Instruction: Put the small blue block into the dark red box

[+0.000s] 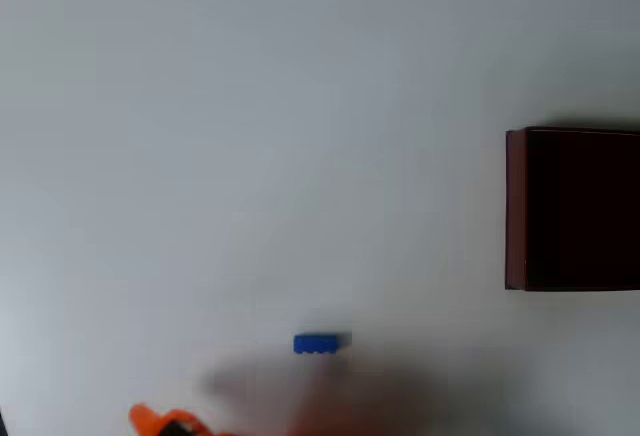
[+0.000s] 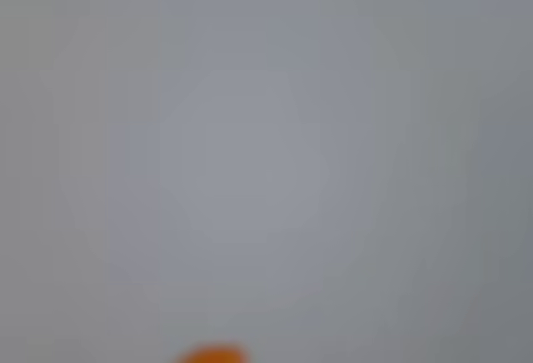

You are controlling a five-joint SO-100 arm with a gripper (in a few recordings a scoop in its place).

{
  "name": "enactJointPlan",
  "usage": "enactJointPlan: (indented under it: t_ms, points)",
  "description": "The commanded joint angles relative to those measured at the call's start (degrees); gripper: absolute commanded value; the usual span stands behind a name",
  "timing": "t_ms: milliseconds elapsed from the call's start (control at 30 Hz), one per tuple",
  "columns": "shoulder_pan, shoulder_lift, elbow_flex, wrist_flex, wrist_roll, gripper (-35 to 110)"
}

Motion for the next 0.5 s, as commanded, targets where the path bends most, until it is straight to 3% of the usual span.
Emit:
enactJointPlan:
  t_ms: [0,333,467]
  points:
    - [-10.63,0.62,4.04,-6.42,5.27,0]
    - [-25.14,0.70,8.70,-8.96,22.06,0]
    - [-26.98,0.70,8.79,-8.79,24.43,0]
